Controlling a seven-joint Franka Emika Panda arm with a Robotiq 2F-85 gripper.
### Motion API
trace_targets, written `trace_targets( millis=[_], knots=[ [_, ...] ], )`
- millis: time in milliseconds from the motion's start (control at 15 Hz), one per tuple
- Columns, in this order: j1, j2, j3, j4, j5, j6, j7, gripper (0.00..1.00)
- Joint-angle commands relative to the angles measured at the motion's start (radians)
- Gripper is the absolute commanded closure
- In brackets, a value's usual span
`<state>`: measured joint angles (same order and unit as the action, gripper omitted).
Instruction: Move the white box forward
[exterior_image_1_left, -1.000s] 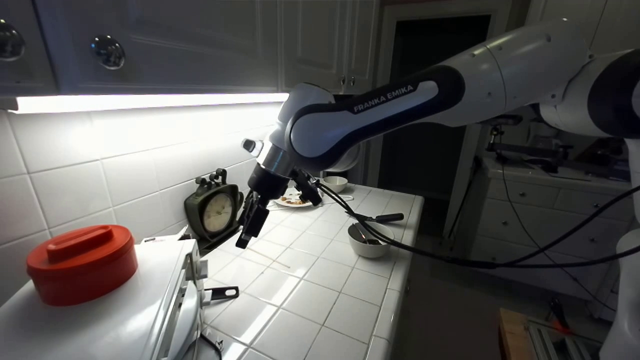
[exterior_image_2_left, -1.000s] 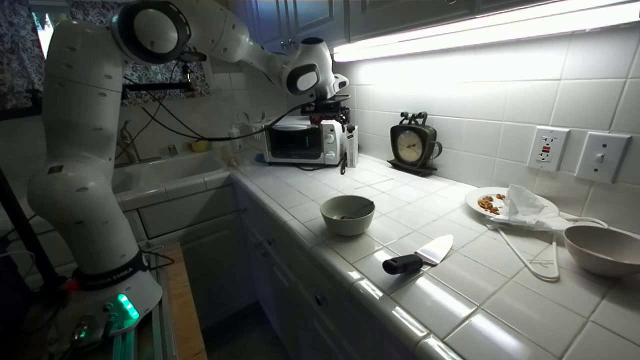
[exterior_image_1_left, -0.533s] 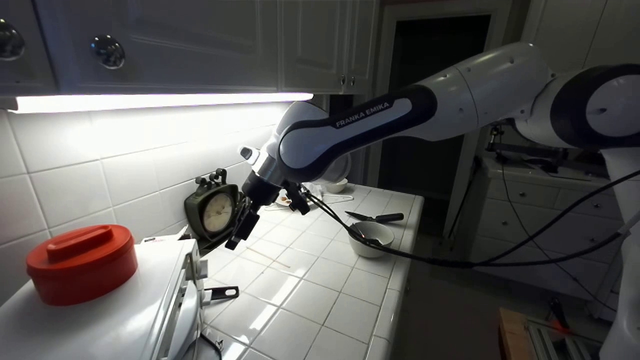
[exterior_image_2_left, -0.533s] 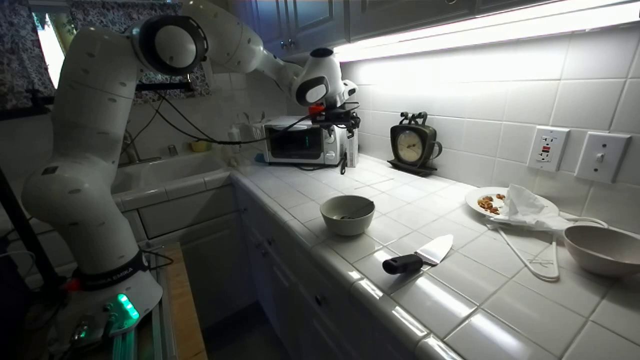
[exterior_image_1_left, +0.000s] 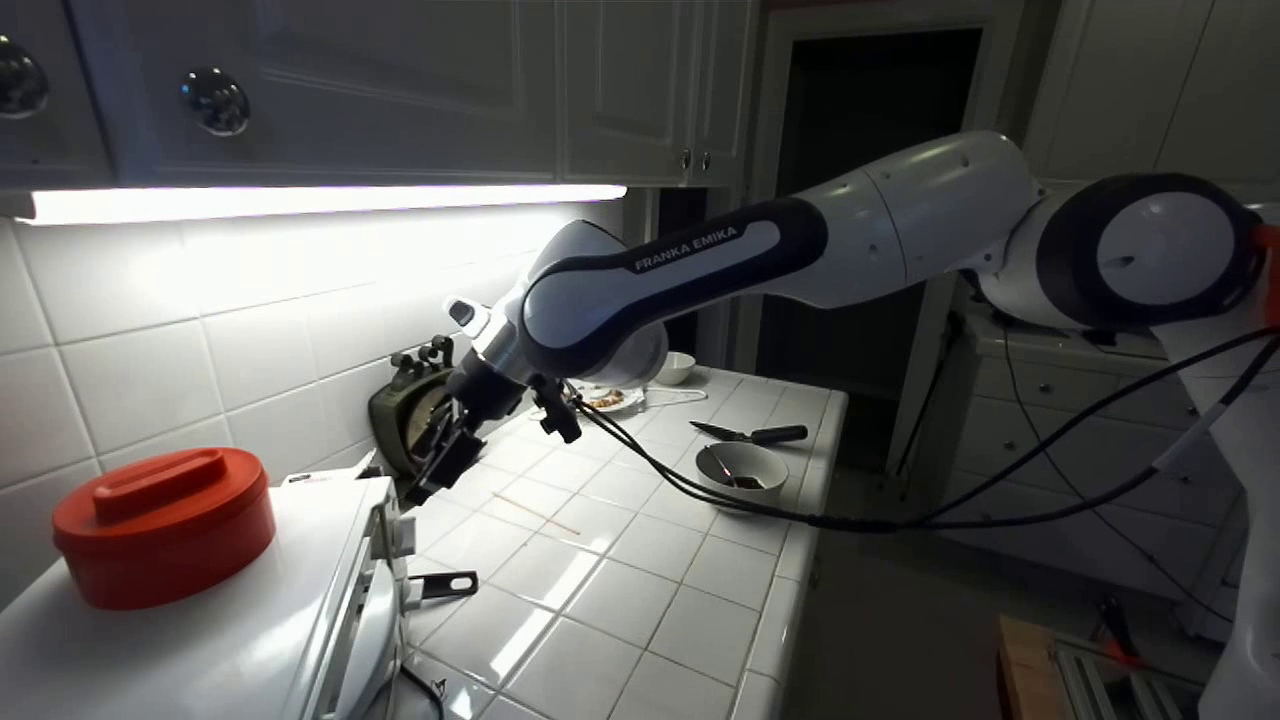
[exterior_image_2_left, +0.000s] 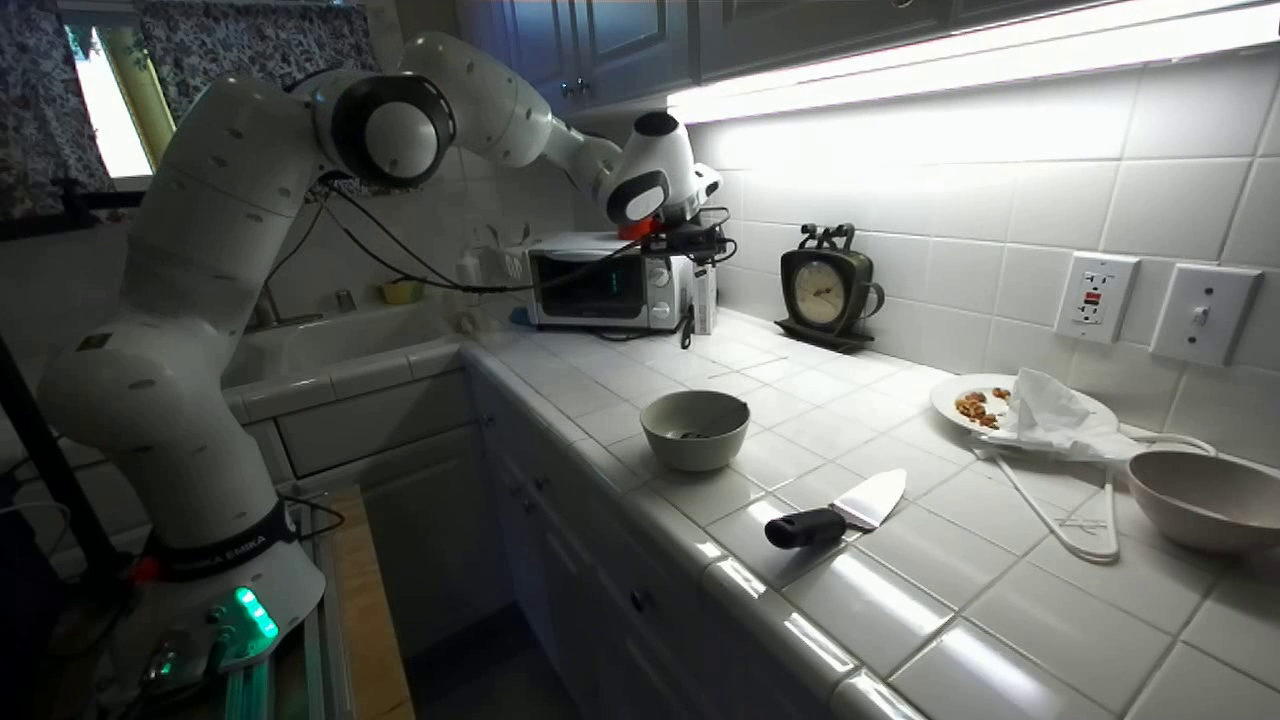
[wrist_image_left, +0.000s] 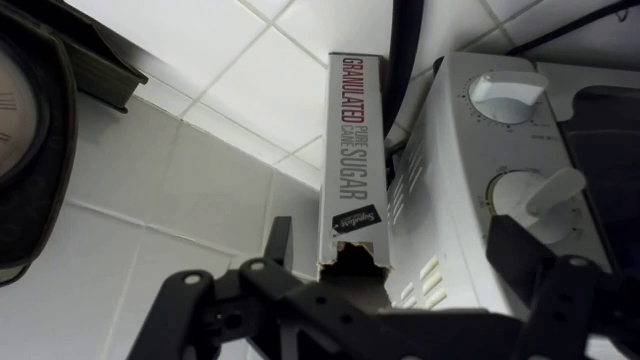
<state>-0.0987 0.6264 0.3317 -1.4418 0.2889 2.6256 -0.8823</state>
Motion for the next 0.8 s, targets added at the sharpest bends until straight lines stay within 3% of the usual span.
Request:
trace_targets(
  millis=[0, 733],
  knots=[
    [-0.015, 0.078, 0.04, 0.102, 0.017, 0.012, -0.056, 0.0],
    [-0.019, 0.199, 0.065, 0.238, 0.014, -0.004, -0.054, 0.0]
  ],
)
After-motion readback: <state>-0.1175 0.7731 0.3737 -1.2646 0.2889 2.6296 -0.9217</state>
